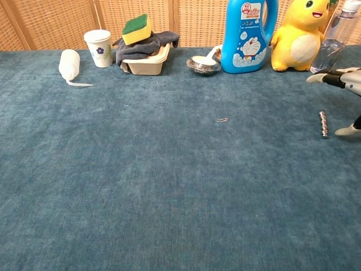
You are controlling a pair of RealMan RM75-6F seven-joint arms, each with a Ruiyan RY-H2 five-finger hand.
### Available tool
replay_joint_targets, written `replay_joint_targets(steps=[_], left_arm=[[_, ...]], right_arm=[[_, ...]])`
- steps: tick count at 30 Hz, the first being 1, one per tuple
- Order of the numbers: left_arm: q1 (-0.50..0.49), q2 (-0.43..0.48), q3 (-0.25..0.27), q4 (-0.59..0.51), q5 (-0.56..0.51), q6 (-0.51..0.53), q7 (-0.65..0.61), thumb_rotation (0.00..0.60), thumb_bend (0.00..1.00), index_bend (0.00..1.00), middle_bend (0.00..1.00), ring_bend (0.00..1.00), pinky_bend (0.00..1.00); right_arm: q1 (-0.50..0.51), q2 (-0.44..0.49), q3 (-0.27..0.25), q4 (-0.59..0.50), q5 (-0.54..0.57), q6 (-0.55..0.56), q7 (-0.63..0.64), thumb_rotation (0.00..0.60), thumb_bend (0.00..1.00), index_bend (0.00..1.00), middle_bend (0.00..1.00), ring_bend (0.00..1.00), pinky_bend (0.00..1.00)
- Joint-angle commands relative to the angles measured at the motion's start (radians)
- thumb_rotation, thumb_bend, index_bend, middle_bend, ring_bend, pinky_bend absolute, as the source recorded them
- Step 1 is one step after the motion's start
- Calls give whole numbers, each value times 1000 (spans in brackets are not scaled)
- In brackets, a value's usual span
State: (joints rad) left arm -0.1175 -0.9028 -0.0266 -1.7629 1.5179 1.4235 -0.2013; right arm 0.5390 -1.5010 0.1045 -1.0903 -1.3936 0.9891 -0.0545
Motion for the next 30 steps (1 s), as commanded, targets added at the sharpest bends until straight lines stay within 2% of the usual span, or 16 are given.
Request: replay_joint_targets(steps=[1, 16, 30], left_arm=[[1, 1, 0, -1, 0, 2, -2, 600, 277, 0, 0, 0, 0], [-1, 0, 4, -4, -3, -6, 9, 600, 277, 0, 0, 0, 0], [0, -1, 6, -5, 0, -6, 8, 600, 277, 0, 0, 0, 0]], right_arm=[[3, -6, -1, 5, 0, -2, 6, 600, 0, 0, 0, 0, 0], [18, -42, 2, 6, 4, -7, 3, 600, 0, 0, 0, 0, 0], [58, -94, 55, 3, 69, -48, 8, 600, 0, 0, 0, 0, 0]])
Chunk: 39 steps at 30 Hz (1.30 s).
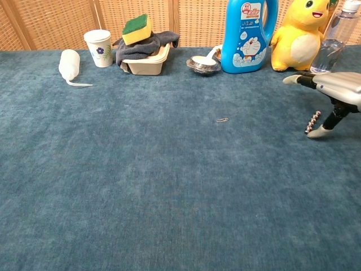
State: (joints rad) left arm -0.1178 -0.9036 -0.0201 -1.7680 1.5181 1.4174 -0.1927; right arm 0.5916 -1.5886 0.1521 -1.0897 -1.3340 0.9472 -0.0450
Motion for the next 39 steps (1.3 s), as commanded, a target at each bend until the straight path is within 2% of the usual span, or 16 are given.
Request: replay_joint_targets(steps=[1, 6, 14, 22, 31, 35, 39], left_arm=[[0, 0, 0, 1, -1, 0, -1, 600, 277, 0, 0, 0, 0], [-1, 0, 0, 2, 0, -2, -2, 600, 277, 0, 0, 0, 0], [-1, 0, 2, 1, 2, -1, -3, 600, 277, 0, 0, 0, 0], [-1, 1, 2, 2, 0, -2, -4, 600, 277, 0, 0, 0, 0], [-3, 2, 2, 4, -2, -6, -6, 600, 277, 0, 0, 0, 0], [-3, 3, 2, 3, -1, -7, -7, 600, 277, 0, 0, 0, 0], [-2, 4, 3, 1, 2, -4, -8, 600, 277, 0, 0, 0, 0]], right_arm=[[9, -11, 13, 3, 17, -10, -2, 600, 0, 2, 0, 0, 0], [18, -25, 34, 3, 40, -9, -3, 600, 0, 64, 0, 0, 0], [28, -35, 58, -2, 70, -4, -8, 600, 0, 105, 0, 0, 0], [31, -17, 48, -25, 85, -22, -48, 600, 0, 108, 0, 0, 0], [22, 101, 3, -182, 53, -39, -101, 600, 0, 141, 0, 0, 0], [18, 141, -9, -245, 54, -38, -134, 600, 0, 214, 0, 0, 0], [22, 146, -12, -257, 69, -45, -160, 600, 0, 294, 0, 0, 0]])
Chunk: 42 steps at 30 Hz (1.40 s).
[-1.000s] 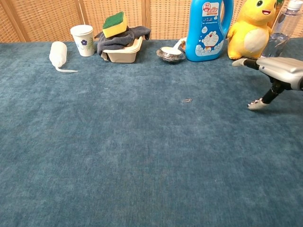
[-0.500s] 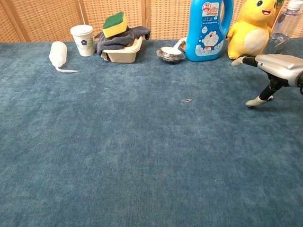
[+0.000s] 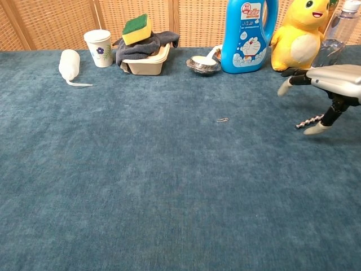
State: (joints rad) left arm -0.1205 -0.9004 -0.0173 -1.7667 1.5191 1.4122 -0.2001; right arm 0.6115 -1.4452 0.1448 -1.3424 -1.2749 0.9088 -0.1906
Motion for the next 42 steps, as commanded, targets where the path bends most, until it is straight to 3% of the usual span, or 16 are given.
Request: replay_joint_targets(steps=[1, 12, 22, 30, 42], left_arm=[[1, 0, 1, 0, 1, 1, 0, 600, 277, 0, 0, 0, 0], [-1, 0, 0, 3, -3, -4, -4, 600, 277, 0, 0, 0, 0], [-2, -1, 1, 3, -3, -5, -3, 600, 277, 0, 0, 0, 0], [-1, -1, 2, 2, -3, -4, -1, 600, 277, 0, 0, 0, 0], [-1, 1, 2, 2, -1, -2, -8, 600, 277, 0, 0, 0, 0]], right_arm=[[4, 0, -5, -2, 15, -10, -19, 600, 1, 308, 0, 0, 0], [25, -67, 1, 81, 34, -12, -35, 600, 72, 474, 17, 0, 0], [34, -103, 1, 152, 31, -14, -11, 600, 138, 504, 37, 0, 0], [38, -95, 1, 142, 32, -16, -16, 600, 273, 516, 42, 0, 0], [48, -84, -2, 109, 63, -31, -75, 600, 294, 525, 49, 0, 0]])
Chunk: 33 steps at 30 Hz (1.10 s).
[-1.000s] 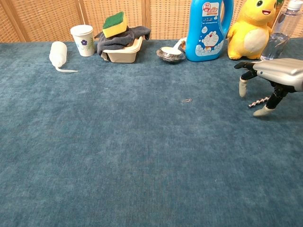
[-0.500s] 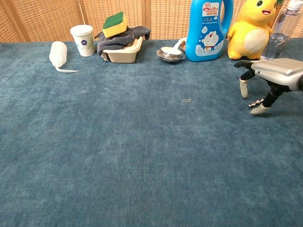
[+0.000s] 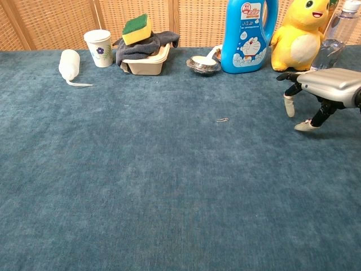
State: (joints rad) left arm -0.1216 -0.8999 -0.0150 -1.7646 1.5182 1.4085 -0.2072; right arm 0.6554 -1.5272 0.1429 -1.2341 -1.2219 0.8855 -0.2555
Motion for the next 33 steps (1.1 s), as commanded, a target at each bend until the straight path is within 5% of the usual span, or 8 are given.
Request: replay_joint_targets(steps=[1, 33], left_arm=[[1, 1, 0, 0, 0, 2, -2, 600, 278, 0, 0, 0, 0], [1, 6, 2, 2, 5, 1, -19, 600, 277, 0, 0, 0, 0]], right_arm=[[5, -3, 1, 1, 14, -10, -14, 600, 299, 526, 50, 0, 0], [82, 47, -10, -113, 249, -71, -308, 600, 324, 555, 54, 0, 0]])
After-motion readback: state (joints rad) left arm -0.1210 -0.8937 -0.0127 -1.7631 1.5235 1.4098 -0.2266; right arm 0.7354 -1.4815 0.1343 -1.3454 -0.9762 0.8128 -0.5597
